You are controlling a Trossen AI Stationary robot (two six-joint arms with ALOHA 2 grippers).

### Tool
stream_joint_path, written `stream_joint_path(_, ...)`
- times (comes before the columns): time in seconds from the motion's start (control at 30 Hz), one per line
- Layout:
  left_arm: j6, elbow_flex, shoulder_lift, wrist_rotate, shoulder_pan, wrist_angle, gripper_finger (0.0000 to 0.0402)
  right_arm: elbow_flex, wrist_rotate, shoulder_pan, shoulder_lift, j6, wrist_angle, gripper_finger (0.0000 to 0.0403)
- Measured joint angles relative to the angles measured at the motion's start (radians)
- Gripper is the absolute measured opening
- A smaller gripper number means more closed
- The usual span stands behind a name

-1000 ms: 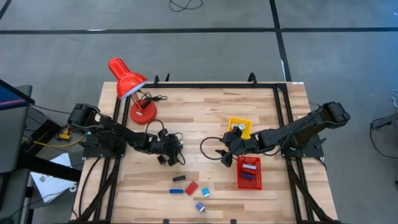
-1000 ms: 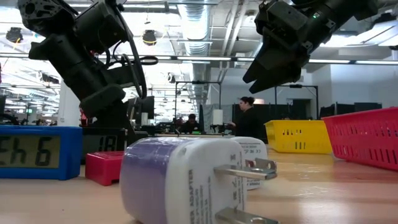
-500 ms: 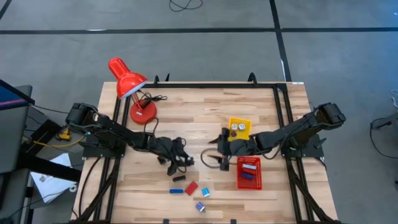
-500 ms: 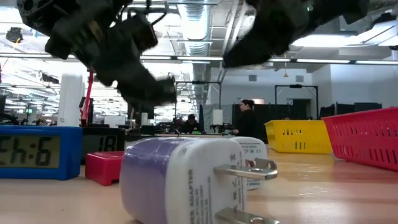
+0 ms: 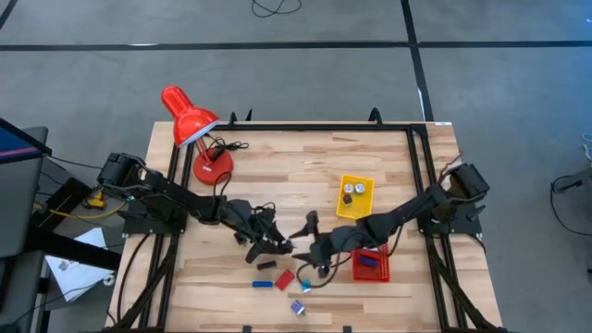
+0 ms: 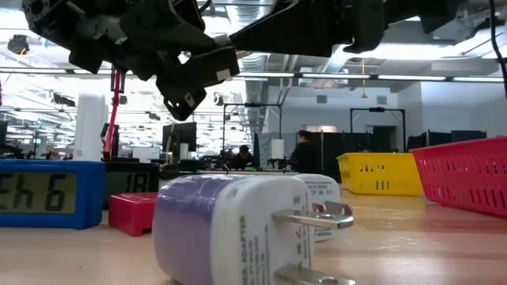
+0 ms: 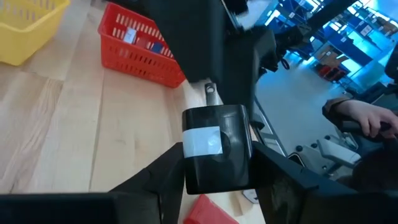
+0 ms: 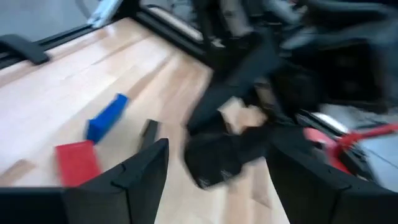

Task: Pick & Place Office items
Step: Put the top black charger adapter into the yellow bin

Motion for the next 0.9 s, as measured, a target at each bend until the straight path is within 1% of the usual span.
stream_joint_path(0.07,-0.001,0.0,0.0,0.0,0.0,0.001,0.0156,0.044,-0.021,0.0,0.021,0.0,-0.062,0.026)
stream_joint_path(0.17,-0.003,0.0,0.0,0.011,0.0,0.002,0.0146,0.109,-0.02,0.0,0.041,0.006,-0.155,0.0259)
stream_joint_path(0.27,-0.003,0.0,0.0,0.033,0.0,0.008,0.0147,0.142,-0.021,0.0,0.044,0.025,-0.212,0.0246)
stream_joint_path(0.4,-0.003,0.0,0.0,0.034,0.0,0.008,0.0158,0.154,-0.019,-0.004,0.043,0.03,-0.237,0.0199)
stream_joint_path(0.53,-0.008,-0.001,0.002,0.04,-0.001,0.009,0.0155,0.154,-0.021,-0.008,0.043,0.018,-0.246,0.014)
stream_joint_path(0.63,-0.008,-0.002,0.003,0.048,-0.001,0.003,0.015,0.156,-0.021,-0.006,0.042,0.023,-0.243,0.0125)
stream_joint_path(0.7,0.004,-0.003,0.003,0.049,-0.001,0.005,0.0153,0.156,-0.02,-0.005,0.041,0.024,-0.239,0.0102)
stream_joint_path(0.8,0.009,-0.003,0.003,0.038,0.001,0.01,0.0167,0.156,-0.021,-0.005,0.04,0.038,-0.246,0.0085)
stream_joint_path(0.9,0.013,-0.003,0.003,0.028,0.007,0.024,0.0181,0.155,-0.025,-0.005,0.041,0.03,-0.256,0.0057)
